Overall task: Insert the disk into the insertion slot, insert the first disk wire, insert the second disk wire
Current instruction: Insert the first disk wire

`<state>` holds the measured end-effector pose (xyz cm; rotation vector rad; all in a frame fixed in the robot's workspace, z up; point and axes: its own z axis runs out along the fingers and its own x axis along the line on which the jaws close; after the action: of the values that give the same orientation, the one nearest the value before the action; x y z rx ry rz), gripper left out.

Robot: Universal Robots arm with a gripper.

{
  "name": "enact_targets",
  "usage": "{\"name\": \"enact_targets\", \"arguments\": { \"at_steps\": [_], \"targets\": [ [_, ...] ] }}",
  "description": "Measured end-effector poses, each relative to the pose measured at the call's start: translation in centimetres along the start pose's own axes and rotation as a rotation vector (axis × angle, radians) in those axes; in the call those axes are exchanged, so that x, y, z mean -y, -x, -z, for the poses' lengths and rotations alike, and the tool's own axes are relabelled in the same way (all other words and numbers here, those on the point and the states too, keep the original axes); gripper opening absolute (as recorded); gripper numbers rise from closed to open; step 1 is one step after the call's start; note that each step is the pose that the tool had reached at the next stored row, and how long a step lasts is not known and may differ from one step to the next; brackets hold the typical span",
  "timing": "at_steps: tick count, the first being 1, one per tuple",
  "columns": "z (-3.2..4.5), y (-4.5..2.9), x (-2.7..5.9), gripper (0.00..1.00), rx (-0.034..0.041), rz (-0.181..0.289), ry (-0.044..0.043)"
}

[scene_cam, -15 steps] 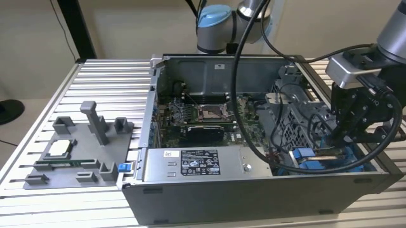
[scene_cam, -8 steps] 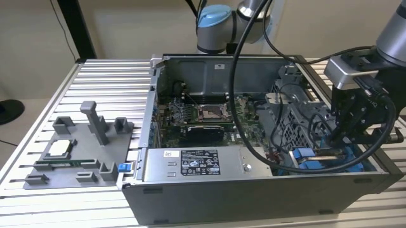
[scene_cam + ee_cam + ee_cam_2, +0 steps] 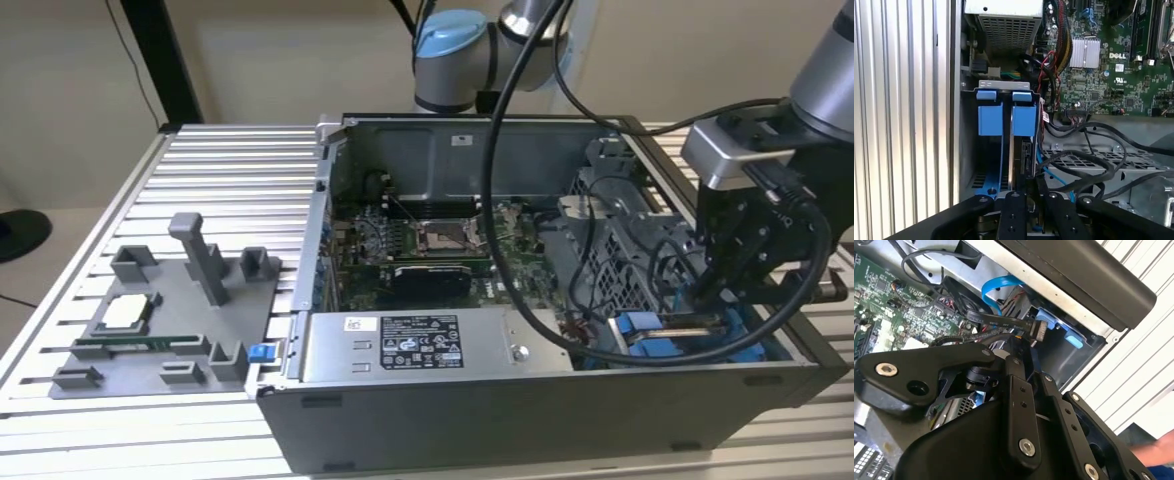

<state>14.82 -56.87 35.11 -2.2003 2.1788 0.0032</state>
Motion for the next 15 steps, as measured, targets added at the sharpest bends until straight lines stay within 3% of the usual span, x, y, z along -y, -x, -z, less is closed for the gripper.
{"name": "enact_targets", "arguments": {
  "at_steps": [15],
  "targets": [
    [-0.56,-0.06,0.09,0.00,0.0001,-0.003,0.0003]
  ]
}}
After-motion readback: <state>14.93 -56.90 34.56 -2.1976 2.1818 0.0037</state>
